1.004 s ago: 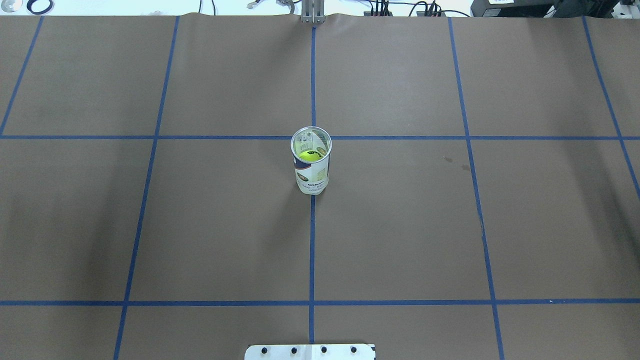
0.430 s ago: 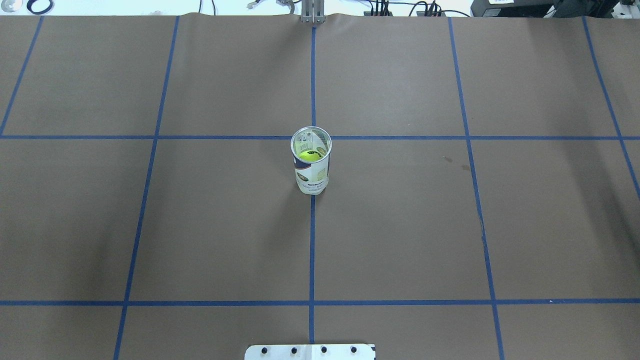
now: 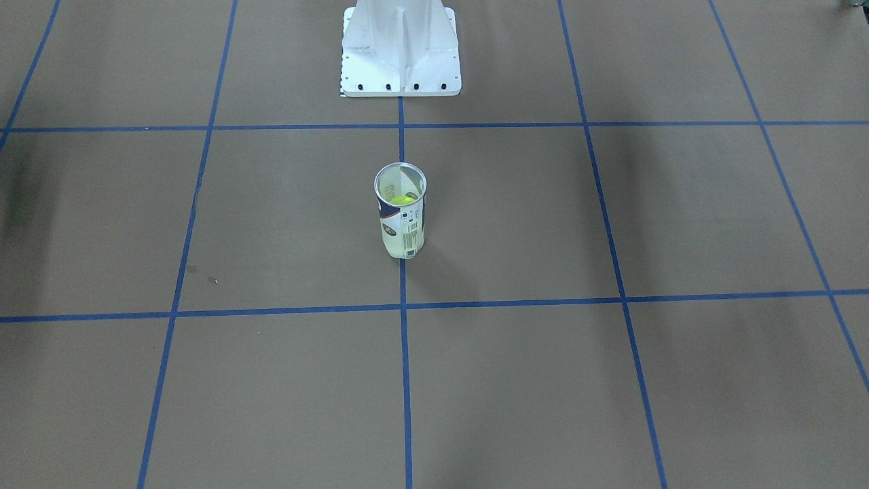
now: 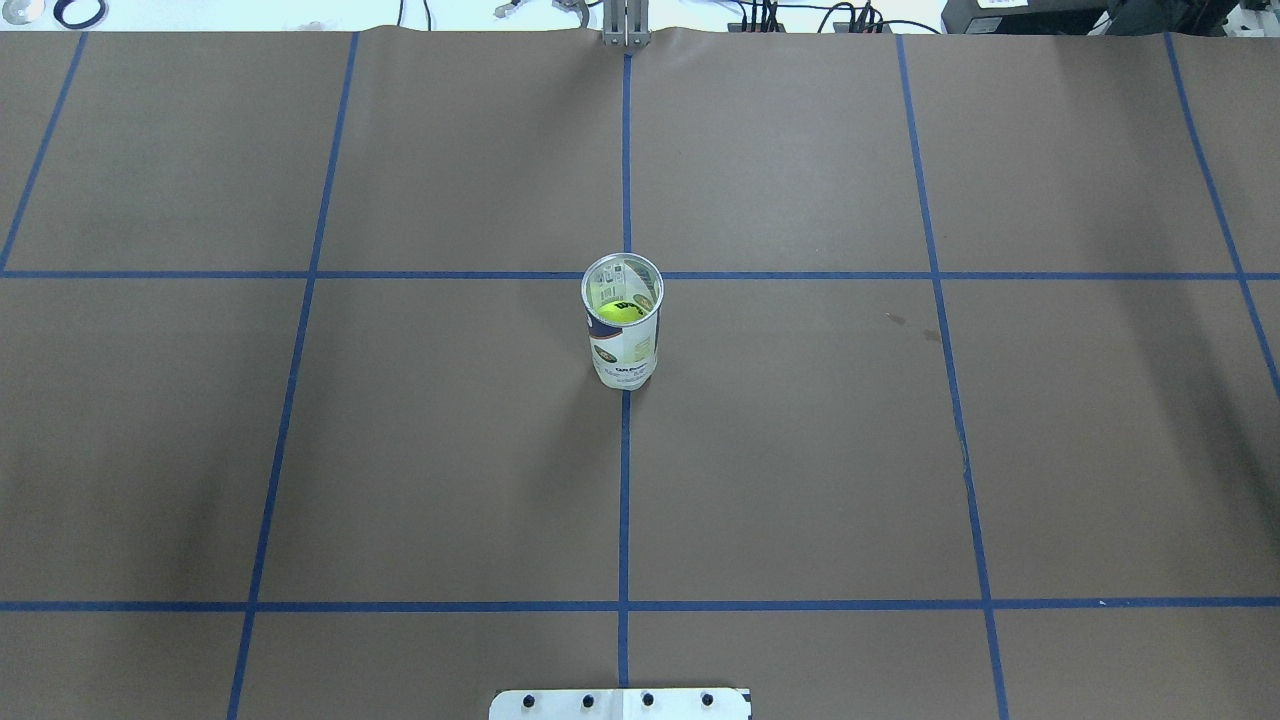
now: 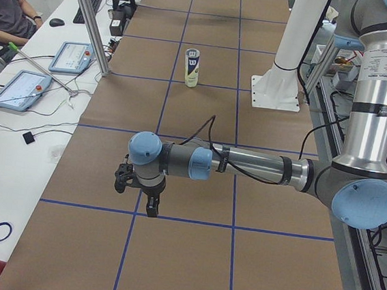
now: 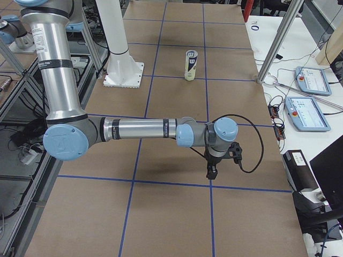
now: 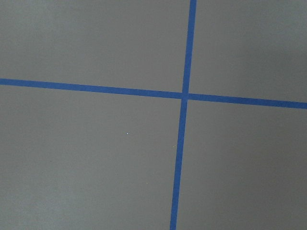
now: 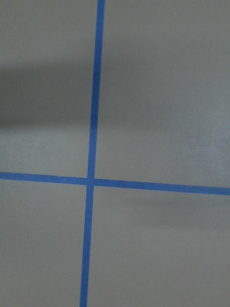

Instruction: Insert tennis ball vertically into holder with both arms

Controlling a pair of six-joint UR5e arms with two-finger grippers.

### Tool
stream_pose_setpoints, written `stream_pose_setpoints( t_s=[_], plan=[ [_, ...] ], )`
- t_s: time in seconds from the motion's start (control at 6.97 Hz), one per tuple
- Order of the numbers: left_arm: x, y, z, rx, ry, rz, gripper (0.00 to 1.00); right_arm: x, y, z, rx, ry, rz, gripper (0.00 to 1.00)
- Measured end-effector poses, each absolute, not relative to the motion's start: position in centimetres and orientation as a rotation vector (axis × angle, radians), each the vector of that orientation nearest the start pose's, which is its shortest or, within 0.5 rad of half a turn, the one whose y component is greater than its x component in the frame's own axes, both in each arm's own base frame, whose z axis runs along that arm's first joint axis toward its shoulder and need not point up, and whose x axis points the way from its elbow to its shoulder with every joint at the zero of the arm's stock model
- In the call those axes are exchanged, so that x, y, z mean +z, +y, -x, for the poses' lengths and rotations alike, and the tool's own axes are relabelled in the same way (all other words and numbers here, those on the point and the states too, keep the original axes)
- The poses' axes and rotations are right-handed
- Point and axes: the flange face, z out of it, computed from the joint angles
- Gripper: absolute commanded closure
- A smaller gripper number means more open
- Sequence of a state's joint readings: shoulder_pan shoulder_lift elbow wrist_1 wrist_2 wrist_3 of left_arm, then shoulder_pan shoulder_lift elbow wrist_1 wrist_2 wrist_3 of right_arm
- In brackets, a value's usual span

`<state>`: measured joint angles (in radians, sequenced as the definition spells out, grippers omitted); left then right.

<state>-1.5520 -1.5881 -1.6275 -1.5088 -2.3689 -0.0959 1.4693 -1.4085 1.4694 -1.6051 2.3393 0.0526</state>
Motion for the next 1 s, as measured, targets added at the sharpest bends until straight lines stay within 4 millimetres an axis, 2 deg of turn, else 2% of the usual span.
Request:
stream_pose_setpoints(
  t_s=[1.0],
  plan=[
    [62.81,-50.24,5.14,-0.032,0.803,-0.029,0.01,62.23,-56.89,-0.62,-0.055,-0.774,0.044,0.01]
  ],
)
